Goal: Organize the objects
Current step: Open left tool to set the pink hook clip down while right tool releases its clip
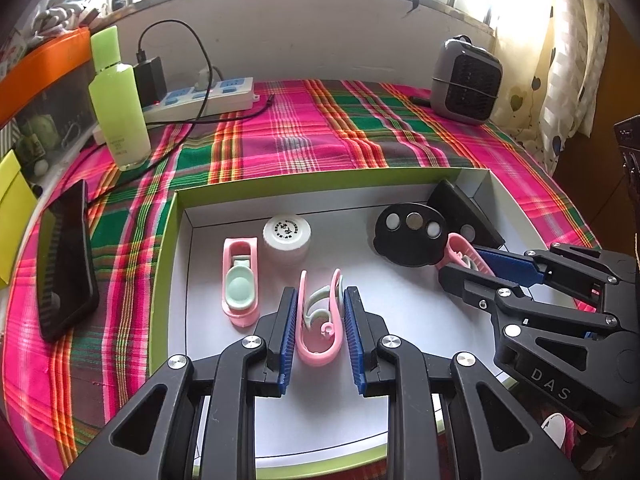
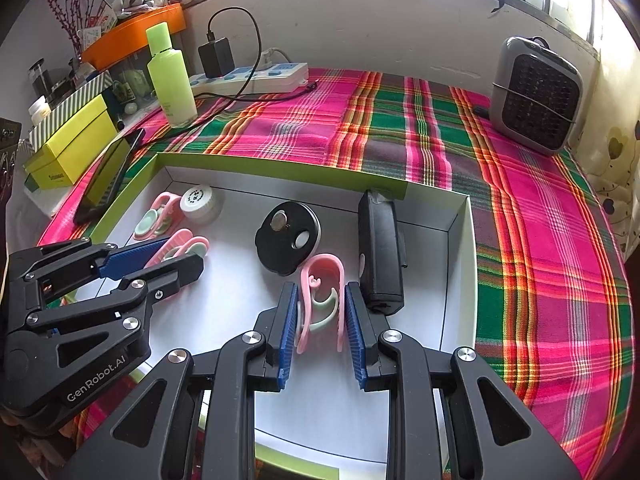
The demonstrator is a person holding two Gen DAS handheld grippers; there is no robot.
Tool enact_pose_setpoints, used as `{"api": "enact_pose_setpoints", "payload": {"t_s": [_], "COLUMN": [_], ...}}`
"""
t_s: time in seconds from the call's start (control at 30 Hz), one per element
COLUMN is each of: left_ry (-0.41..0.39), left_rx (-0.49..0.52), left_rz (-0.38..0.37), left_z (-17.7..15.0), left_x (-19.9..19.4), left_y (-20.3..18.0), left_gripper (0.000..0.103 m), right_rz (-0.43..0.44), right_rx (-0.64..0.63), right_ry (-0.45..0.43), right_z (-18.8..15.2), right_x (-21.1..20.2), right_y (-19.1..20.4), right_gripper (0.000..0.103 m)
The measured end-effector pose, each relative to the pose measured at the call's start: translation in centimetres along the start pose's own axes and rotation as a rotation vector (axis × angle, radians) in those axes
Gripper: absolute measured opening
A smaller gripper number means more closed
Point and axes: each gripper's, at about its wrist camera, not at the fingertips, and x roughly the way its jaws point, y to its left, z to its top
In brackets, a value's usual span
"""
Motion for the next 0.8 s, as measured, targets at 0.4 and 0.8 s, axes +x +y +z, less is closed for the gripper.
{"api": "enact_pose_setpoints", "payload": {"t_s": [0.4,0.8], "left_ry": [0.001,-0.006], "left_rx": [0.001,-0.007], "left_rz": [-0.001,-0.002], "left_z": [0.03,0.08], "left_x": [0.03,-0.67], "left_y": [-0.02,0.02], "left_gripper": [0.022,0.035], "right_rz": [0.000,-0.003], "right_rx": [0.003,0.009], "right_ry": [0.001,-0.006], "right_z": [-0.01,-0.27], "right_x": [0.03,-0.32], "right_y": [0.02,-0.04], "right_gripper": [0.025,0.025]}}
